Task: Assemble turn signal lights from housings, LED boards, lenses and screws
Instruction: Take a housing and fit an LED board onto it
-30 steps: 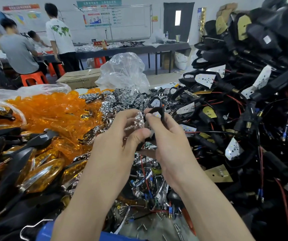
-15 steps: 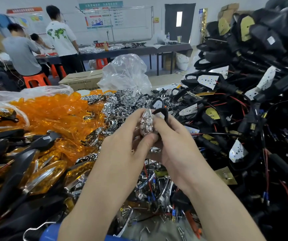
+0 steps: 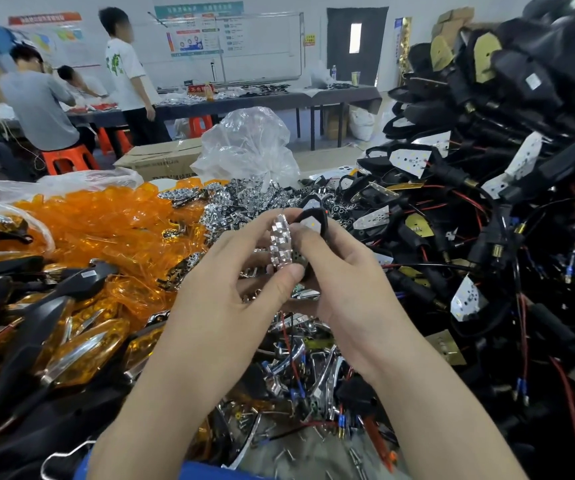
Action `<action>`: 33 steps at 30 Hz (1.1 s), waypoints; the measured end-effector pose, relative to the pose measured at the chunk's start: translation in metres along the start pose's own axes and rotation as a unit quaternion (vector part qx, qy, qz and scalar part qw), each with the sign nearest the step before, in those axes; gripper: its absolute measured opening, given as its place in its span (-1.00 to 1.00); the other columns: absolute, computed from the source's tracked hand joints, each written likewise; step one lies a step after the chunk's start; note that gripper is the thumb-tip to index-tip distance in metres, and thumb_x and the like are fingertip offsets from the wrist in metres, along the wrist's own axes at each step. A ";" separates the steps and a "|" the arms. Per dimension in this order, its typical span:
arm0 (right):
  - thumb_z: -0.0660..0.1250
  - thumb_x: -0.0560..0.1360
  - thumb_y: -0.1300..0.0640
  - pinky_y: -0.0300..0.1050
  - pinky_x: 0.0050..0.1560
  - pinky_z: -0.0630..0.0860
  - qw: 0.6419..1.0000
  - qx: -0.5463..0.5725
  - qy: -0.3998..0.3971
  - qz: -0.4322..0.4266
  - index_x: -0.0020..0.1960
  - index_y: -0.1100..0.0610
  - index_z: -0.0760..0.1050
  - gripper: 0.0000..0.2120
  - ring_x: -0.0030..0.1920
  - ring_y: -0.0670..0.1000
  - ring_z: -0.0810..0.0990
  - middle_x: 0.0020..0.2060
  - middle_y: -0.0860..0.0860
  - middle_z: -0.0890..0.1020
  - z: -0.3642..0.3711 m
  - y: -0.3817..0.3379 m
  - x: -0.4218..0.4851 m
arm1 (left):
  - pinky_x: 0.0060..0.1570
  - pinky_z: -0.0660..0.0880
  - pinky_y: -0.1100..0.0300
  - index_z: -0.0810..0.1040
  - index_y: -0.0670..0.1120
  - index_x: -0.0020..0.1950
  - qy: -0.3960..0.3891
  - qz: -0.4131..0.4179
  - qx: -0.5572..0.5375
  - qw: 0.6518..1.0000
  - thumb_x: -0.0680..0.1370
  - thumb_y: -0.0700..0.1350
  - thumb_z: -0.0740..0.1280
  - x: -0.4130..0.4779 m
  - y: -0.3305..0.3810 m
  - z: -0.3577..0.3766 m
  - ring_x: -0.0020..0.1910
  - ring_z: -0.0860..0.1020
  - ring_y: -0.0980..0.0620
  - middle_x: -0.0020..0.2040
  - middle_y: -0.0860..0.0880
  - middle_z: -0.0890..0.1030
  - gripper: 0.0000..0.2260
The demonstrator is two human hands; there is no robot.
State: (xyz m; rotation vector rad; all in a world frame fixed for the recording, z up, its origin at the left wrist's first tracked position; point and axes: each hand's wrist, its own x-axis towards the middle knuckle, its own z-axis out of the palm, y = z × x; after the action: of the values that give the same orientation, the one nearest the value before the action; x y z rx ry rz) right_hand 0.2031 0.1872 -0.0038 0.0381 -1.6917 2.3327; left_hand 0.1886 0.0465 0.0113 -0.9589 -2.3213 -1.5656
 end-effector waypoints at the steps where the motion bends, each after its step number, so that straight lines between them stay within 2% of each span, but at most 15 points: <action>1: 0.32 0.64 0.05 0.18 -0.02 0.69 1.000 -0.003 0.007 -0.005 0.07 -0.07 0.66 -0.86 -0.10 -0.03 0.69 -0.09 -0.03 0.72 0.000 0.000 0.000 | 0.05 0.40 0.59 0.33 0.60 0.23 0.003 0.005 0.025 1.000 0.50 0.15 0.35 0.000 0.002 -0.001 0.22 0.48 0.38 0.19 0.37 0.48 -0.57; 4: 0.34 0.64 0.05 0.26 0.00 0.67 0.999 0.021 0.031 0.005 0.07 -0.10 0.69 -0.85 -0.05 0.07 0.70 -0.01 0.06 0.73 -0.003 0.000 0.001 | -0.05 0.39 0.62 0.31 0.59 0.26 0.022 -0.004 0.031 0.999 0.48 0.19 0.35 0.000 0.000 -0.006 0.18 0.49 0.41 0.17 0.42 0.46 -0.55; 7: 0.36 0.62 0.04 0.24 -0.05 0.70 0.997 0.058 0.037 0.028 0.08 -0.09 0.70 -0.86 -0.09 0.10 0.70 0.03 0.06 0.72 -0.007 -0.003 0.001 | -0.01 0.48 0.47 0.37 0.46 0.34 0.039 -0.025 -0.016 0.999 0.46 0.19 0.37 -0.001 -0.003 -0.010 0.18 0.53 0.39 0.21 0.41 0.52 -0.53; 9: 0.36 0.63 0.05 0.30 -0.04 0.68 0.996 0.080 0.031 0.035 0.09 -0.07 0.70 -0.86 -0.12 0.11 0.71 0.02 0.06 0.72 -0.007 -0.005 0.001 | -0.04 0.43 0.56 0.43 0.41 0.26 0.040 -0.030 -0.039 0.998 0.48 0.14 0.37 -0.001 -0.003 -0.010 0.12 0.53 0.47 0.13 0.51 0.53 -0.62; 12: 0.35 0.64 0.05 0.31 -0.05 0.68 0.995 0.089 0.021 0.032 0.11 -0.06 0.69 -0.85 -0.09 0.13 0.73 0.02 0.08 0.74 -0.007 -0.005 0.001 | -0.15 0.31 0.70 0.40 0.37 0.11 0.029 -0.032 -0.052 0.998 0.51 0.02 0.37 -0.001 -0.003 -0.008 -0.02 0.48 0.61 -0.06 0.66 0.46 -0.70; 15: 0.35 0.64 0.05 0.32 -0.03 0.68 0.996 0.082 0.020 0.028 0.10 -0.08 0.69 -0.86 -0.08 0.14 0.74 -0.01 0.06 0.75 -0.007 -0.004 0.001 | -0.12 0.31 0.70 0.45 0.27 0.19 0.022 -0.029 -0.065 0.997 0.50 0.00 0.37 -0.002 -0.004 -0.008 0.03 0.47 0.61 0.00 0.60 0.51 -0.69; 17: 0.35 0.64 0.04 0.34 -0.01 0.67 0.996 0.082 0.020 0.031 0.06 -0.10 0.70 -0.85 -0.04 0.16 0.74 0.01 0.08 0.75 -0.007 -0.004 0.001 | -0.10 0.32 0.69 0.45 0.28 0.20 0.022 -0.024 -0.063 0.997 0.50 0.00 0.37 -0.002 -0.005 -0.009 0.06 0.46 0.60 0.05 0.56 0.53 -0.68; 19: 0.35 0.64 0.04 0.35 0.00 0.66 0.996 0.081 0.018 0.036 0.08 -0.10 0.70 -0.85 0.02 0.20 0.74 0.07 0.11 0.74 -0.007 -0.003 0.001 | -0.07 0.34 0.66 0.46 0.26 0.23 0.014 -0.023 -0.058 0.998 0.51 -0.02 0.39 -0.002 -0.006 -0.009 0.10 0.50 0.52 0.11 0.50 0.55 -0.66; 21: 0.34 0.64 0.04 0.33 0.01 0.67 0.996 0.076 0.020 0.038 0.09 -0.09 0.69 -0.85 -0.02 0.18 0.72 0.12 0.13 0.72 -0.005 -0.003 0.001 | -0.07 0.37 0.64 0.47 0.26 0.27 0.006 -0.023 -0.045 0.999 0.53 -0.05 0.40 -0.002 -0.008 -0.008 0.11 0.54 0.45 0.11 0.51 0.53 -0.64; 23: 0.33 0.65 0.05 0.31 0.02 0.67 0.997 0.068 0.027 0.031 0.11 -0.08 0.68 -0.84 -0.07 0.12 0.71 0.11 0.12 0.72 -0.002 -0.003 0.000 | -0.06 0.36 0.64 0.45 0.32 0.28 0.000 -0.021 -0.019 1.000 0.52 0.01 0.39 -0.002 -0.009 -0.007 0.13 0.52 0.47 0.11 0.57 0.49 -0.62; 26: 0.32 0.65 0.04 0.30 0.03 0.66 0.998 0.040 0.042 0.009 0.08 -0.09 0.67 -0.85 -0.07 0.06 0.71 -0.05 -0.05 0.75 0.003 0.000 -0.001 | -0.03 0.36 0.64 0.37 0.51 0.24 -0.007 -0.024 0.018 1.000 0.47 0.16 0.36 0.000 -0.006 -0.006 0.15 0.47 0.52 0.14 0.61 0.44 -0.59; 28: 0.32 0.64 0.04 0.26 0.03 0.67 0.999 0.022 0.044 -0.009 0.07 -0.12 0.67 -0.85 -0.03 0.07 0.73 -0.11 -0.12 0.74 0.007 0.002 -0.001 | -0.06 0.36 0.66 0.29 0.64 0.17 -0.003 -0.019 0.051 0.999 0.49 0.15 0.37 0.002 -0.001 -0.006 0.12 0.47 0.54 0.15 0.60 0.43 -0.56; 30: 0.32 0.64 0.03 0.18 0.00 0.67 0.999 0.014 0.042 -0.022 0.08 -0.13 0.66 -0.86 0.01 0.09 0.73 -0.07 -0.09 0.75 0.010 0.003 -0.001 | -0.08 0.34 0.66 0.24 0.72 0.08 0.003 -0.010 0.070 0.997 0.52 0.09 0.38 0.004 0.002 -0.005 0.09 0.47 0.54 0.13 0.59 0.43 -0.49; 33: 0.32 0.64 0.04 0.14 -0.04 0.69 0.999 0.010 0.040 -0.029 0.09 -0.12 0.66 -0.86 -0.05 0.03 0.72 -0.09 -0.10 0.75 0.010 0.003 -0.001 | -0.09 0.33 0.67 0.24 0.74 0.04 0.015 -0.013 0.082 0.996 0.49 0.13 0.37 0.004 0.004 -0.005 0.07 0.48 0.54 0.12 0.55 0.46 -0.51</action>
State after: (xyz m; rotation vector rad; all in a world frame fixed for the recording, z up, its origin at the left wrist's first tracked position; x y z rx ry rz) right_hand 0.2018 0.1764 -0.0037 -0.0031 -1.6084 2.2776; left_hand 0.1869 0.0448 0.0186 -0.8623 -2.4061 -1.3638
